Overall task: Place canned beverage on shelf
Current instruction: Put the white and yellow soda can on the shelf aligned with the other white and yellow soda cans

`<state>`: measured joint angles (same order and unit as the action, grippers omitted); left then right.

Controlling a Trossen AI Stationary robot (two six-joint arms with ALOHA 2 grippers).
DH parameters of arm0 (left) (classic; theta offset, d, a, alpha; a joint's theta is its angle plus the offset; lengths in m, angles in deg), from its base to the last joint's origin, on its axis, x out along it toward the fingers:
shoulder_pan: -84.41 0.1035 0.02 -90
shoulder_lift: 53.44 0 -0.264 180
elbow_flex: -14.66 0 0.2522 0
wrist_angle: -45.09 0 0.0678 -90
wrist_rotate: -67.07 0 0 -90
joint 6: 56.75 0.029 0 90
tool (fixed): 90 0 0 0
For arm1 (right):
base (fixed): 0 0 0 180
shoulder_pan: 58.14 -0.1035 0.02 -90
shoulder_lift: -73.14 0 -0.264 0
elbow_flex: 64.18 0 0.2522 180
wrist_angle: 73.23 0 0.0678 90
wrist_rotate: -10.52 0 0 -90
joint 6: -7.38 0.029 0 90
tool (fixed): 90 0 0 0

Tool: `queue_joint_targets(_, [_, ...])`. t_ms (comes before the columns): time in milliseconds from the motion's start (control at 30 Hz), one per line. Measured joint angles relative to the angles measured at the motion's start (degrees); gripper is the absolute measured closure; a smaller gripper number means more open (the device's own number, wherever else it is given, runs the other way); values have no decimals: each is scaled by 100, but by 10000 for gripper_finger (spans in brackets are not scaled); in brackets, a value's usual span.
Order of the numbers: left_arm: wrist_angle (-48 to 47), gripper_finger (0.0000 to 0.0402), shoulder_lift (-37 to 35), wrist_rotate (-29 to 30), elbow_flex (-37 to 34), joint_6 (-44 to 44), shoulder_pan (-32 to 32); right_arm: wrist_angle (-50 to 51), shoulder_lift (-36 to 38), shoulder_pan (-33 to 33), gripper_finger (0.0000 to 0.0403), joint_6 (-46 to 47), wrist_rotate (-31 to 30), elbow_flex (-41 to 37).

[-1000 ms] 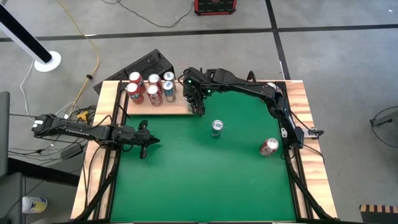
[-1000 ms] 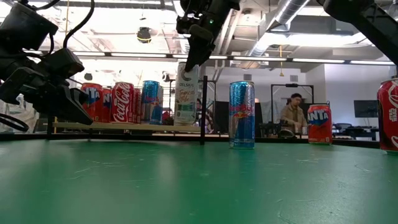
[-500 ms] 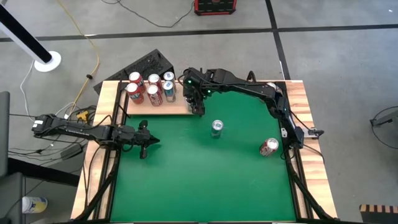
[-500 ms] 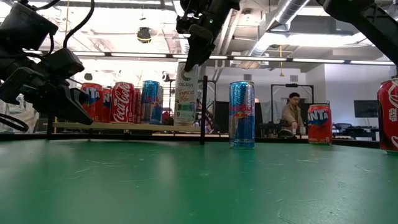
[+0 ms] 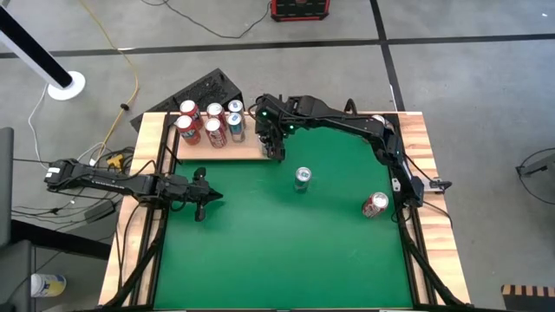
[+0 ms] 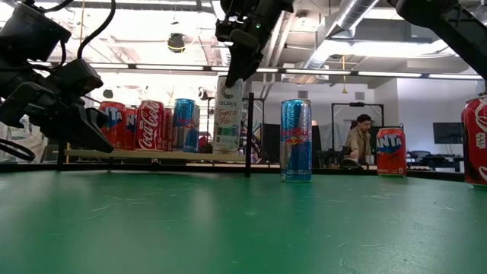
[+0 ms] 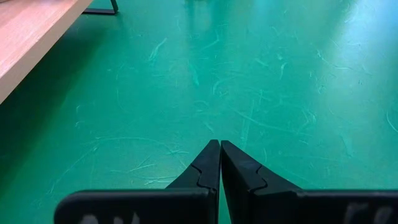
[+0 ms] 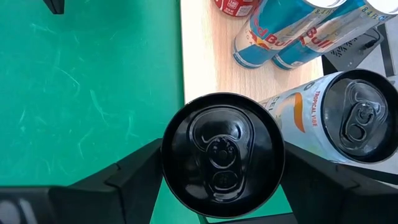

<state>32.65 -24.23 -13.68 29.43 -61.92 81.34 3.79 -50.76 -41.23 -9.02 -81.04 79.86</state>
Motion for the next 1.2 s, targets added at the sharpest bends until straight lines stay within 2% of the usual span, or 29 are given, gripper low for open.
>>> queue_joint_targets(400, [2,402,-2,-2,-1,0,-1,-179,0,-2,45,-22,-2,-61])
queue_joint_targets(667, [1,402,-2,-1,-1,0,0,-135,-2,-2,48,-181,-34,-61])
queue_joint_targets(867, [2,402,-2,-2,-1,0,0,-201,-6,-4,48,-362,-316,-43])
queue_joint_targets(1100, [0,402,-1,-2,-2,0,-2,118,-14,-78,48,-335,-330,461])
queue_joint_targets(1200, [0,402,0,-2,-1,0,0,302,143,-180,49,-305,-325,410])
